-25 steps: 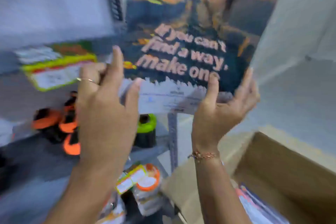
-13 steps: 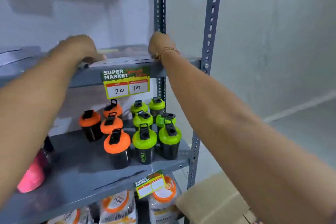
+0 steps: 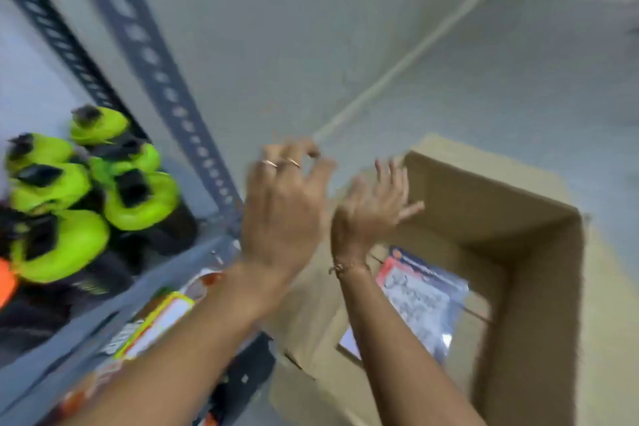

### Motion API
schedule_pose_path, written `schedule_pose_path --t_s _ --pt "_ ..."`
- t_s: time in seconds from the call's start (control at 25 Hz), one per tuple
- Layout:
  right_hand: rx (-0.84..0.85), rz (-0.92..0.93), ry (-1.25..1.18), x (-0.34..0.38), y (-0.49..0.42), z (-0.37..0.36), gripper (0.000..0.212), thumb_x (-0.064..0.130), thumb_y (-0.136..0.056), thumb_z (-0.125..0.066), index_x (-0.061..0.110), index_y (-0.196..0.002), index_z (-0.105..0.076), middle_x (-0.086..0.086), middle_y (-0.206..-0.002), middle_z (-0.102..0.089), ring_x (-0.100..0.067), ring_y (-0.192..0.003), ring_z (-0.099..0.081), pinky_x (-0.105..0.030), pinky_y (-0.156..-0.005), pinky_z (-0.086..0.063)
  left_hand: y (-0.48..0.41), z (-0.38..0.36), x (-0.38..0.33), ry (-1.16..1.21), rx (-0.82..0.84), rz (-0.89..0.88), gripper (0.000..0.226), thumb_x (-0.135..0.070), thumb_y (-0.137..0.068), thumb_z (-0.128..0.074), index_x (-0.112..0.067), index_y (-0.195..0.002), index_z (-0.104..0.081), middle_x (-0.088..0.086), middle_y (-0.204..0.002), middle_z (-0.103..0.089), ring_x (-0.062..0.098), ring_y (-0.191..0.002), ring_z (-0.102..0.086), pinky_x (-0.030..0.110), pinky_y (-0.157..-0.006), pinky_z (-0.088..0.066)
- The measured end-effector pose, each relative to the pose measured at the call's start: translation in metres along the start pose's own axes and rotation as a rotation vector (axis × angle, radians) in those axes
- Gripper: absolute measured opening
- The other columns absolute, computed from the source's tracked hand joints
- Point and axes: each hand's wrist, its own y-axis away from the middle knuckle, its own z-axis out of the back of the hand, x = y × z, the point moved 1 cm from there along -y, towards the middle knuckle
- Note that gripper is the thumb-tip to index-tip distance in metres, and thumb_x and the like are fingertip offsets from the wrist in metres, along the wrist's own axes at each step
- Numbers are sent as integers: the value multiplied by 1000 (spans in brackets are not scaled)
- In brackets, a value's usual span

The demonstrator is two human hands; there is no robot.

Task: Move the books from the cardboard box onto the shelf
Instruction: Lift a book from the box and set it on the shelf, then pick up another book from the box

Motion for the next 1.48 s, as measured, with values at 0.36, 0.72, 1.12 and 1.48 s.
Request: schedule_pose_path --t_s 0.36,0.72,1.12,1.48 --pt "739 -1057 700 -318 77 98 78 38 -77 -75 -2 -131 -36 -19 -138 -41 -36 -129 -38 -42 -106 -36 211 -290 -125 255 1360 570 42 -19 -86 -56 -7 -126 -51 15 -133 -53 33 -122 -51 39 -102 -43" --pt "694 -1054 680 -341 91 96 49 24 -83 -69 -2 -120 -50 -19 -127 -47 -36 -118 -45 -42 -96 -44 252 -320 -117 25 1306 853 56 -17 -83 -63 -4 -130 -35 18 -137 -43 37 -126 -43 45 -108 -30" --pt "348 -1106 690 -305 85 95 42 4 -83 -59 2 -120 -40 -17 -127 -46 -32 -116 -51 -43 -100 -40 230 -281 -125 -39 1164 621 38 -7 -88 -57 -2 -123 -47 19 -132 -49 35 -123 -46 42 -101 -41" --pt "-390 -726 -206 -74 17 87 49 -2 -83 -62 -7 -127 -41 -25 -127 -44 -33 -117 -44 -26 -96 -33 45 -63 -66 106 326 111 66 -22 -83 -68 0 -138 -39 18 -118 -53 34 -102 -54 39 -92 -47"
